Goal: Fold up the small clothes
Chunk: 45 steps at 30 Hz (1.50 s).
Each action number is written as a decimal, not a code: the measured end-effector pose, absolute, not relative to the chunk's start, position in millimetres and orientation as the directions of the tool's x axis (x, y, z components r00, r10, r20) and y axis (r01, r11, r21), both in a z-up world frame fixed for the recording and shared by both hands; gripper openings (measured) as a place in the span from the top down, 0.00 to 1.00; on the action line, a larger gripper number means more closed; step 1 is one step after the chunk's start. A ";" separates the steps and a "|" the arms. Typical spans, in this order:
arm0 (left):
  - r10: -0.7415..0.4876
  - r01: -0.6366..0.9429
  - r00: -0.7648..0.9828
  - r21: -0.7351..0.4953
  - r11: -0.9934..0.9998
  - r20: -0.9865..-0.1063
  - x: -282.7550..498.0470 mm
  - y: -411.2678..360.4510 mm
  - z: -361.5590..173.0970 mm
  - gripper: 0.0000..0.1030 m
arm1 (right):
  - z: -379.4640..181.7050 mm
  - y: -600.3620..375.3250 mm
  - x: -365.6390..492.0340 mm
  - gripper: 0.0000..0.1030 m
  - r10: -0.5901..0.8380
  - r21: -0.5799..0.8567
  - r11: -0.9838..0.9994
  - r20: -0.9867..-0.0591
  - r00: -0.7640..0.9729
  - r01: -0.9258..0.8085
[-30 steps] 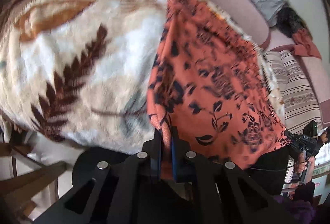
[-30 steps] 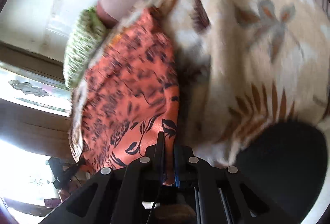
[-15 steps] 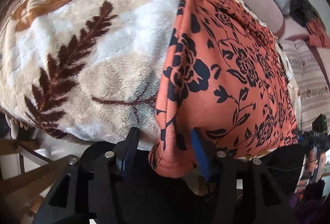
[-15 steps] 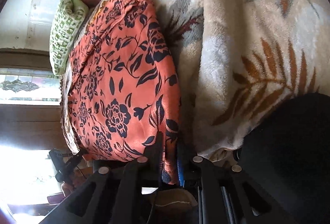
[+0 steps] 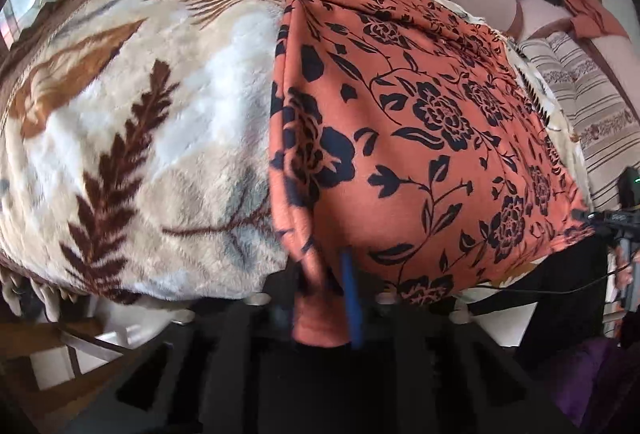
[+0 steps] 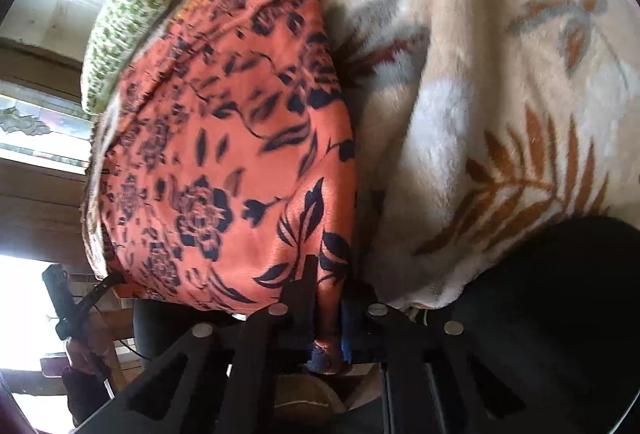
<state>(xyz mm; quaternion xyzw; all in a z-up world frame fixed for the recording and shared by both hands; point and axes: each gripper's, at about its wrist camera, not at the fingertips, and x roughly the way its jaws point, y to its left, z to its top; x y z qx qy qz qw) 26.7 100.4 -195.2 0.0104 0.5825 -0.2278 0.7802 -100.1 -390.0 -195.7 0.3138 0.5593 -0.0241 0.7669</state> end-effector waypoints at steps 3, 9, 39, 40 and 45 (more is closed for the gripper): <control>-0.333 0.324 0.230 -0.251 0.912 -0.915 37.2 96.4 -200.8 0.43 | -182.0 -390.7 -101.1 0.91 0.339 0.489 0.794 -0.849 0.406 0.361; -0.365 0.349 0.241 -0.271 0.897 -0.899 41.1 90.9 -199.6 0.93 | -182.4 -386.8 -99.7 0.91 0.377 0.522 0.778 -0.833 0.406 0.349; -0.596 0.232 0.216 -0.552 0.801 -0.773 48.7 146.0 -181.4 0.94 | -145.2 -404.8 -86.0 0.92 0.544 0.736 0.622 -0.651 0.530 0.266; -0.582 0.227 0.209 -0.540 0.810 -0.786 46.4 145.1 -186.3 0.94 | -151.0 -404.7 -88.5 0.92 0.541 0.729 0.624 -0.662 0.519 0.281; -0.497 0.214 0.171 -0.460 0.862 -0.851 38.3 138.3 -207.0 0.69 | -179.5 -406.7 -98.1 0.92 0.544 0.709 0.616 -0.699 0.465 0.344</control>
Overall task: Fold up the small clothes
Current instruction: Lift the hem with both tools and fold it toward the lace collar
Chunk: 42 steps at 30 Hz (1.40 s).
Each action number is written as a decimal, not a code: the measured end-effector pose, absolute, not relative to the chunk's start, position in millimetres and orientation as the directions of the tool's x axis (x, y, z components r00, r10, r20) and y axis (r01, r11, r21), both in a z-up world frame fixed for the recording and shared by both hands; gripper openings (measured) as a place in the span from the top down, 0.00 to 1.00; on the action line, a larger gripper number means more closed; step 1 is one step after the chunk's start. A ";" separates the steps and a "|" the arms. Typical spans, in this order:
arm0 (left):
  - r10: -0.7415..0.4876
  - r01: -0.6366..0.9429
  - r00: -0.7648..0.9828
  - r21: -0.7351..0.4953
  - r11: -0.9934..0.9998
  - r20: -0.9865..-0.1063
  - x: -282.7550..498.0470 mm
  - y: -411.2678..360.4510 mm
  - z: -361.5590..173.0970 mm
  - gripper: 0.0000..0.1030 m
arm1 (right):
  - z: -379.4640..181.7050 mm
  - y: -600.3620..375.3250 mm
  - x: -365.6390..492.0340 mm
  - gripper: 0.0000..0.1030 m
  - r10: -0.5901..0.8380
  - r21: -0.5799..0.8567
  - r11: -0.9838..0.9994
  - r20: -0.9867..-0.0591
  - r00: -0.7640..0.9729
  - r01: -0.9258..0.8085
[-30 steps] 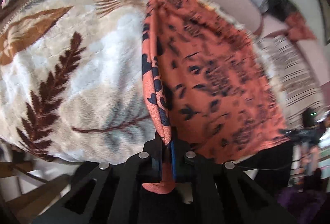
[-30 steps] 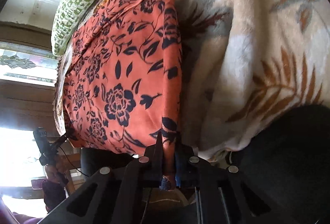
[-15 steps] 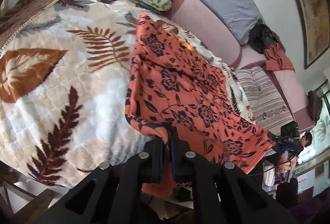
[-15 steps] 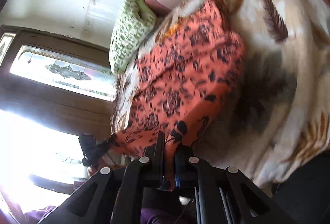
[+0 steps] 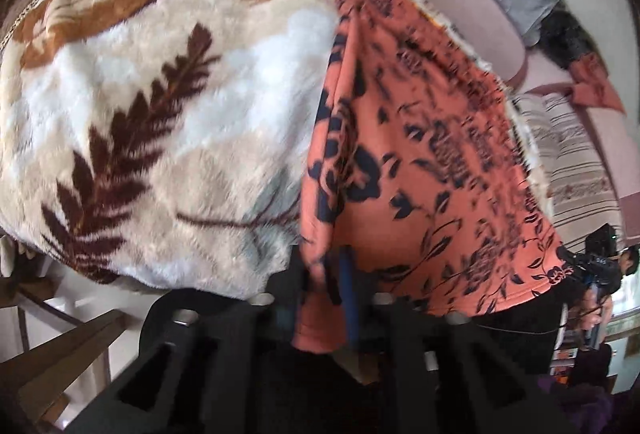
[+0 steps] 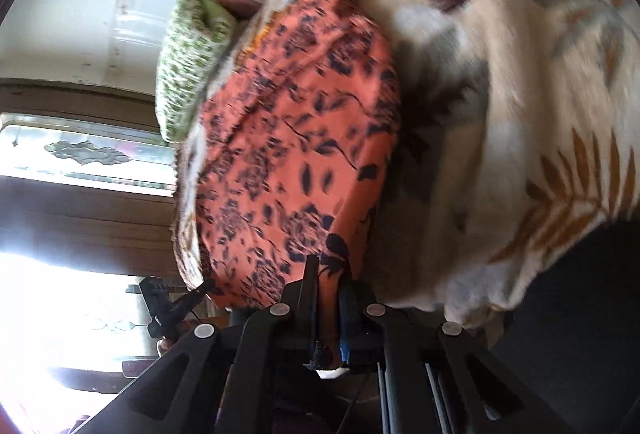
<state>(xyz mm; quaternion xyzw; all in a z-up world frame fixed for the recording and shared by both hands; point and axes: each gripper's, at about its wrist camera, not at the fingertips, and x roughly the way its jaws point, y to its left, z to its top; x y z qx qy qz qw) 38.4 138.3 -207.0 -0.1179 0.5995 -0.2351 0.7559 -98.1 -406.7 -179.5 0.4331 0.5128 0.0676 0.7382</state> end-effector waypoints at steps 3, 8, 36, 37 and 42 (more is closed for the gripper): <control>-0.493 0.245 0.161 -0.450 0.859 -0.855 36.0 129.3 -209.0 0.59 | -190.2 -404.7 -99.3 0.92 0.544 0.696 0.618 -0.714 0.440 0.366; -0.488 0.296 0.147 -0.433 0.852 -0.861 35.2 116.6 -207.4 0.44 | -191.6 -395.9 -97.8 0.92 0.551 0.694 0.624 -0.716 0.428 0.358; -0.710 0.346 0.290 -0.621 0.703 -0.642 154.9 107.0 -91.7 0.93 | -93.0 -418.3 -2.0 0.91 0.547 0.761 0.631 -0.573 0.610 0.149; -0.710 0.342 0.292 -0.623 0.703 -0.641 162.5 106.9 -89.7 0.93 | -90.8 -425.1 14.4 0.91 0.543 0.767 0.624 -0.562 0.624 0.149; -0.697 0.285 0.300 -0.636 0.717 -0.652 241.3 89.7 -92.5 0.93 | -88.8 -457.8 90.8 0.91 0.517 0.795 0.579 -0.528 0.673 0.179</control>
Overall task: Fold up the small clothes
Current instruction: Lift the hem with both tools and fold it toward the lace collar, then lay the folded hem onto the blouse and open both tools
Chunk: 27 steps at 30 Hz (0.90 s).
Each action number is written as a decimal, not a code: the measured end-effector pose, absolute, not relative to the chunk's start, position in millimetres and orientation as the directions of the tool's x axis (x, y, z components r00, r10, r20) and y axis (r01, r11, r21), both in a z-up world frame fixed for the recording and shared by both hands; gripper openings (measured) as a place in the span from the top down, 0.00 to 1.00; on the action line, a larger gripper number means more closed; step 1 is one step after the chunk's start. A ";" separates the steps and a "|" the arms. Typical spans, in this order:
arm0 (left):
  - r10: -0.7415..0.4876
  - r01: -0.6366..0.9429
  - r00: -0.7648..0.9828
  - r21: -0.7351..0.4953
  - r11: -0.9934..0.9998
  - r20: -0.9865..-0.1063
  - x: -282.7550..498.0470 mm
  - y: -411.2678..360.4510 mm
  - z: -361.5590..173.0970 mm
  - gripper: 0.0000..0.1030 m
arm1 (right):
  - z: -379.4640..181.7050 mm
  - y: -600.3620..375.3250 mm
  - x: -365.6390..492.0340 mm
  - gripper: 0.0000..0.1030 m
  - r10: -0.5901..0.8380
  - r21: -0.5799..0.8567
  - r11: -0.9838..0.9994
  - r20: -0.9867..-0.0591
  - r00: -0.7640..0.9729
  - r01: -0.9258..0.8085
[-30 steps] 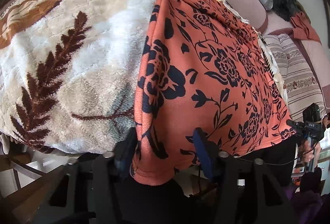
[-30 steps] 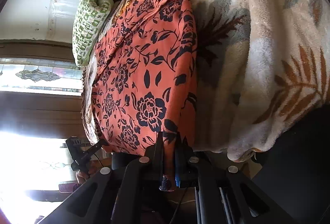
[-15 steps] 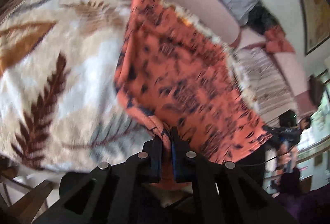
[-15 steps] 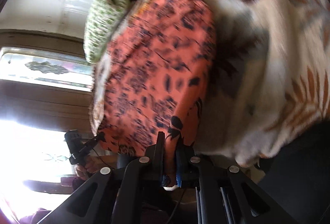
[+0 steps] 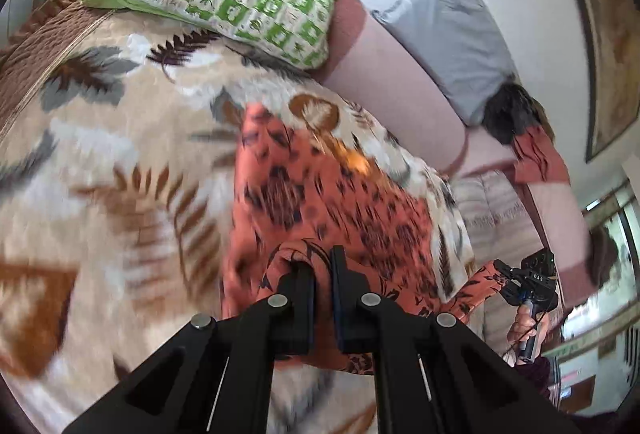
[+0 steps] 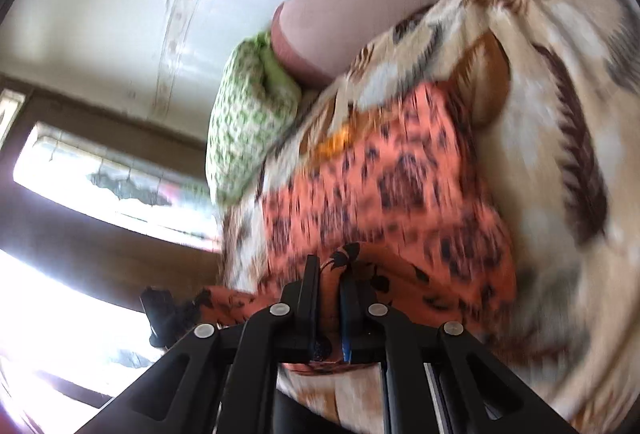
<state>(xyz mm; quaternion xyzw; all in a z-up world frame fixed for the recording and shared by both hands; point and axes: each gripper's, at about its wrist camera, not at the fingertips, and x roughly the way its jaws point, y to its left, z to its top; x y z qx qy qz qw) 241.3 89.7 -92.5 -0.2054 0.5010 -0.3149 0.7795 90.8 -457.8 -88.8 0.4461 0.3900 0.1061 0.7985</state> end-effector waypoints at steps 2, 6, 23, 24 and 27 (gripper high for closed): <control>-0.682 0.270 0.309 -0.627 0.731 -0.662 270.4 81.6 -94.0 0.93 | -93.7 -478.0 131.5 0.91 0.493 0.808 0.554 -0.511 0.704 0.199; -0.662 0.223 0.324 -0.626 0.748 -0.676 336.7 58.1 -104.4 0.93 | -110.0 -511.9 191.1 0.91 0.445 0.829 0.499 -0.494 0.747 0.251; -0.591 0.167 0.520 -0.605 0.778 -0.617 380.0 44.2 -136.3 0.60 | -191.3 -577.5 188.1 0.06 0.137 0.889 0.238 -0.430 0.893 0.391; -0.569 0.170 0.569 -0.593 0.787 -0.594 372.3 47.4 -126.3 0.46 | -184.7 -575.2 186.8 0.06 0.142 0.880 0.266 -0.440 0.886 0.394; -0.503 0.163 0.719 -0.587 0.793 -0.480 351.3 63.9 -101.2 0.22 | -156.1 -547.5 192.0 0.08 0.199 0.819 0.431 -0.496 0.845 0.379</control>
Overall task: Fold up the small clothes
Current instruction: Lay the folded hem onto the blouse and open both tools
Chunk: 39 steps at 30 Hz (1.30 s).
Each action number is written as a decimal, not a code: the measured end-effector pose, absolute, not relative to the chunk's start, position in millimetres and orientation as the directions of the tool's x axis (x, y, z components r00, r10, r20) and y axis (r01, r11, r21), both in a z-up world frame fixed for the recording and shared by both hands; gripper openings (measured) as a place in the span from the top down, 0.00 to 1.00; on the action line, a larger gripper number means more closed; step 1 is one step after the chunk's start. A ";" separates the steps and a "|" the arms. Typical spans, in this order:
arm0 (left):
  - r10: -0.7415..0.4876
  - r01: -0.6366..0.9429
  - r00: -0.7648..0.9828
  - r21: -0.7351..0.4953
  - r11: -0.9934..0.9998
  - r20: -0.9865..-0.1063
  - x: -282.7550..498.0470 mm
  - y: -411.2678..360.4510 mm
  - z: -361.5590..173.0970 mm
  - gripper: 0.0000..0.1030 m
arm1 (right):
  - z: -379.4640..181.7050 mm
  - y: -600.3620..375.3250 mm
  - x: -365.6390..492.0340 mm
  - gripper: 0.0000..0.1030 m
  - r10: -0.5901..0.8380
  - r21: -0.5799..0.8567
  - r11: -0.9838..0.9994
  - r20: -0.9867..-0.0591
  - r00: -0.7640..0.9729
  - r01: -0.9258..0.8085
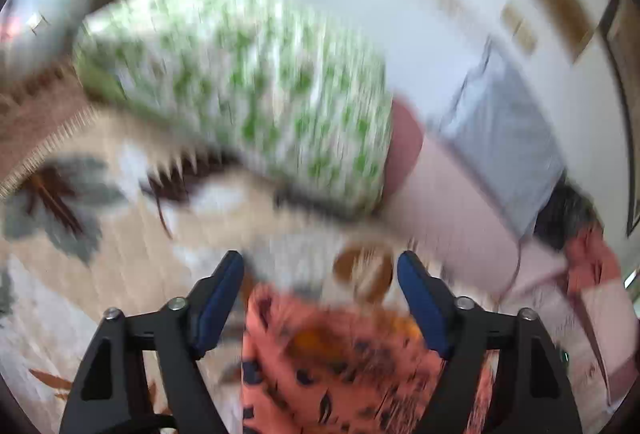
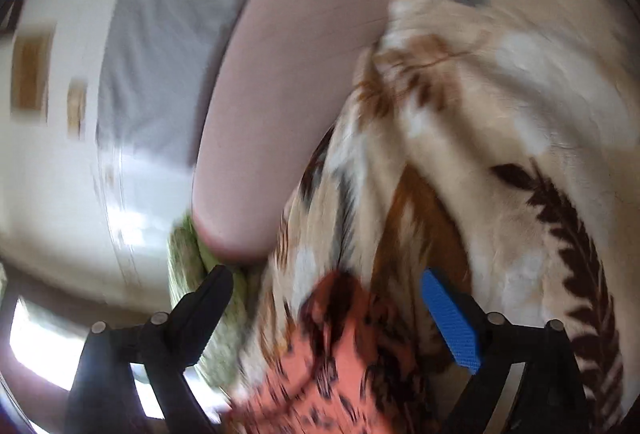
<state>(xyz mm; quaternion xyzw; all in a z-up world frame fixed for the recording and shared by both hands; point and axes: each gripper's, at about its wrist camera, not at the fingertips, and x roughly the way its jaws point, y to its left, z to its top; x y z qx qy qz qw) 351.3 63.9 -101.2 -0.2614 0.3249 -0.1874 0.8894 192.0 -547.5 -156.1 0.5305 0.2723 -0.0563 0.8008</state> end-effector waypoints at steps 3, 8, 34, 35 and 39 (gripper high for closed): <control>-0.448 0.129 0.675 -0.504 0.854 -0.587 342.2 58.3 -92.9 0.22 | -132.6 -494.3 204.7 0.17 0.268 0.733 0.598 -0.564 0.781 0.324; -0.465 0.252 0.478 -0.391 0.885 -0.745 282.9 18.9 -116.3 0.22 | -136.6 -374.6 236.9 0.37 0.392 0.591 0.789 -0.696 0.602 0.170; -0.300 0.255 0.511 -0.191 0.948 -0.806 307.5 -15.9 -150.5 0.22 | -134.0 -360.4 273.5 0.50 0.116 0.327 0.922 -0.746 0.656 0.208; -0.299 0.262 0.511 -0.185 0.947 -0.806 314.8 -24.1 -150.5 0.22 | -136.7 -366.9 262.9 0.50 0.117 0.330 0.920 -0.747 0.655 0.212; -0.258 0.207 0.515 -0.173 0.963 -0.817 358.4 -47.4 -154.4 0.22 | -146.3 -392.9 206.8 0.50 0.136 0.353 0.909 -0.752 0.645 0.220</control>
